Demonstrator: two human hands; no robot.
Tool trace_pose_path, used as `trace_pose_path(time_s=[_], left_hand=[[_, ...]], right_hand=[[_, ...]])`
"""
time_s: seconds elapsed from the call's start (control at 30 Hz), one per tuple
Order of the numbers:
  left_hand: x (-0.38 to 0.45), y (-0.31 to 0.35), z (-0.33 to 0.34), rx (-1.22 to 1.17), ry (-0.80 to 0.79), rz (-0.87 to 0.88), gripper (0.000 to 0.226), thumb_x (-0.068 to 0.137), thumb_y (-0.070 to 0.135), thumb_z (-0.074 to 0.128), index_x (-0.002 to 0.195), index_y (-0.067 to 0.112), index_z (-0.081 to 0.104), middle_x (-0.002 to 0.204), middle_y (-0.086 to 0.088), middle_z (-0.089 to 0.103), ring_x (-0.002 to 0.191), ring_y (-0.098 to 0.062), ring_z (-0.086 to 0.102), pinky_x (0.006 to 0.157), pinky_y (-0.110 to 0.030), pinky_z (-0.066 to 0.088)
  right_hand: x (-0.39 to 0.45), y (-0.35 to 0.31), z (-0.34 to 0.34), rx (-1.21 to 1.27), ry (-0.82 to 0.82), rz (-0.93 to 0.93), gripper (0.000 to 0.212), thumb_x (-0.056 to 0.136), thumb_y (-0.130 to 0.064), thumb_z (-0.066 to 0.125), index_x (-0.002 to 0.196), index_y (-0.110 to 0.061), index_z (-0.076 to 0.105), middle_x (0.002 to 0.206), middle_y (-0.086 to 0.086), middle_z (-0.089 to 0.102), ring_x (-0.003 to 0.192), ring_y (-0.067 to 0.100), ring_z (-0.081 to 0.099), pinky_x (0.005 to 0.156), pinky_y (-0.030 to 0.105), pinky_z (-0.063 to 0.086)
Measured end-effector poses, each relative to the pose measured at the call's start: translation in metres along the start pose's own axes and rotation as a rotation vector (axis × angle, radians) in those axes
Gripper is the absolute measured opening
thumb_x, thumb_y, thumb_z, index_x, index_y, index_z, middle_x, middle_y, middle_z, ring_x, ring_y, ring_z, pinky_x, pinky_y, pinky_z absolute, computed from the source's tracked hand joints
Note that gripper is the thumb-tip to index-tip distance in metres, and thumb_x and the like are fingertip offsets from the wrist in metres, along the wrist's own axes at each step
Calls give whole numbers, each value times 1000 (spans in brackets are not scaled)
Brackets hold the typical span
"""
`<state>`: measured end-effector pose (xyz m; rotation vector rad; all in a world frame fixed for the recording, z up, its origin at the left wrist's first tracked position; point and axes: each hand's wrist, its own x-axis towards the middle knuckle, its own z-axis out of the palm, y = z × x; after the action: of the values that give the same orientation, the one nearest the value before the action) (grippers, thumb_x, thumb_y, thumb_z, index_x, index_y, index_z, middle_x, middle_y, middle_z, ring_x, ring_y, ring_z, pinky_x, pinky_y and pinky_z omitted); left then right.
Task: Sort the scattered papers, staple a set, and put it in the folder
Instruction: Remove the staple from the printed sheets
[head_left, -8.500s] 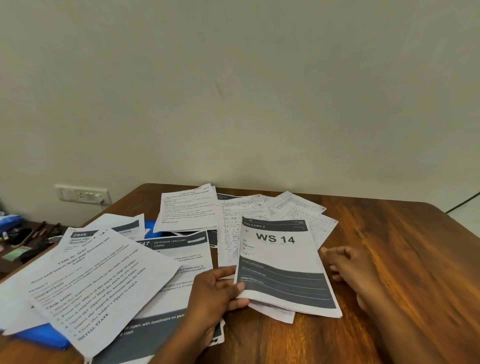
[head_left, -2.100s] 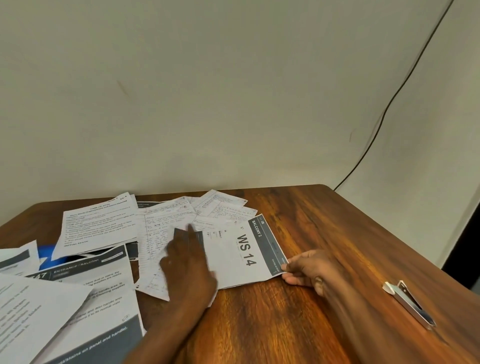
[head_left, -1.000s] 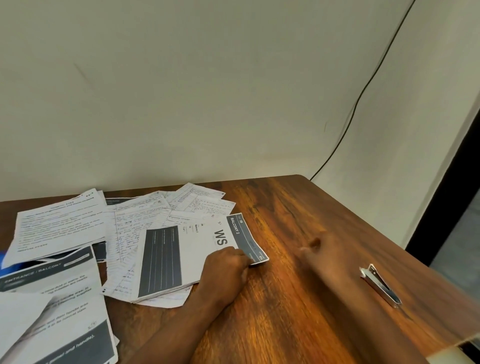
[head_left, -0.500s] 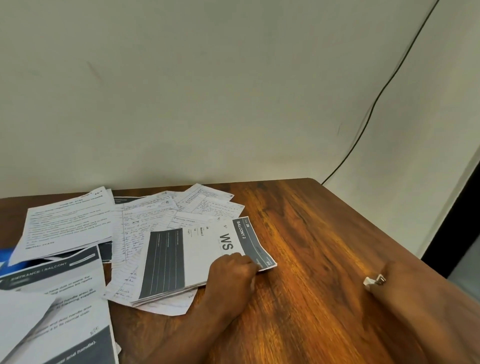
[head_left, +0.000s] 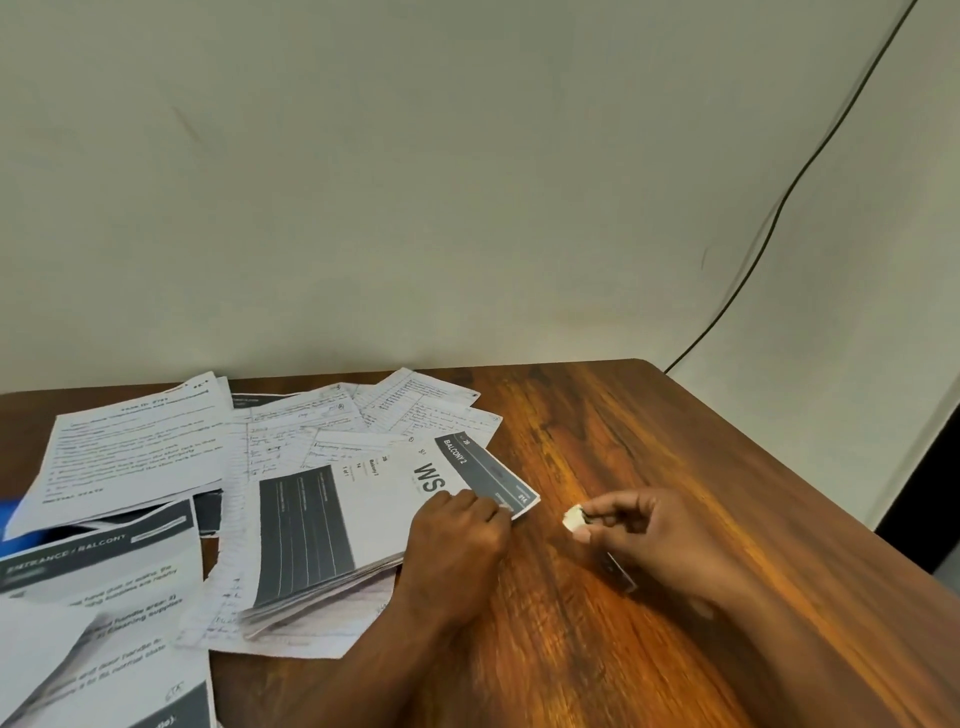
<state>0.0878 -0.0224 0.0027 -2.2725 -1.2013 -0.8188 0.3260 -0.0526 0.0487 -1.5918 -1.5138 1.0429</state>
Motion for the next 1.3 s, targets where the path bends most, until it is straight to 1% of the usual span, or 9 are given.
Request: trace_pose_path(time_s=[0.07,0.13,0.23,0.33,0.47,0.67,0.87,1.0,1.3], left_hand=[[3,-7,3,5,-24,-28,10,74,21,87,81,18,79,77,-1,76,65,-22,69,57,-31,52],[3,-12,8,5,-52,-52,6,75,18,83,79,21,78,74,2,74,65,-21,67,57,-31,49],[2,-13,11,-9,-77,-80,5,77,19,81,78,22,78,73,3,73,64,-19,66,57,-32,49],[3,-12,9,-12,-79,-100,5,75,19,82,74,22,78,69,3,71,61,-19,64,56,-31,48],[3,-12,7,-21,-87,-116,5,75,20,83,76,23,79,70,4,72,62,-18,65,56,-32,49],[5,-10,2,-23,-113,-130,13,69,15,83,67,22,73,65,3,68,58,-19,62,54,-31,46],[5,-9,1,-12,-141,-117,17,67,15,83,63,23,69,61,3,64,56,-20,61,53,-31,45],[5,-9,0,-13,-144,-121,19,67,15,84,62,22,68,60,3,63,55,-19,60,53,-31,44],[6,-9,1,21,-177,-78,21,63,13,83,60,24,65,60,3,61,55,-20,59,53,-31,43]], right_hand=[[11,-8,8,227,-80,48,39,72,-27,86,109,-14,81,110,7,78,100,32,73,83,40,61],[20,-17,16,388,-206,141,39,76,-21,84,111,-4,79,112,17,75,86,31,71,69,36,63],[33,-26,29,469,-246,295,45,75,-22,85,112,3,74,98,20,66,73,23,65,53,34,61],[50,-30,36,420,-214,427,44,72,-31,84,104,-1,76,81,13,66,59,18,62,44,29,56],[59,-27,39,413,-234,457,40,83,-34,79,106,-2,77,81,15,72,52,17,65,46,28,59],[56,-17,41,444,-183,367,49,76,-34,86,109,2,77,87,21,73,56,21,68,54,33,63],[55,-16,45,430,-95,307,51,86,-48,79,105,-1,78,85,17,74,55,20,66,50,32,61],[54,-14,48,414,-121,289,47,88,-43,76,106,1,77,86,16,73,55,16,65,46,27,58],[53,-15,47,414,-115,307,46,85,-37,82,107,3,77,89,15,77,60,17,72,48,26,58]])
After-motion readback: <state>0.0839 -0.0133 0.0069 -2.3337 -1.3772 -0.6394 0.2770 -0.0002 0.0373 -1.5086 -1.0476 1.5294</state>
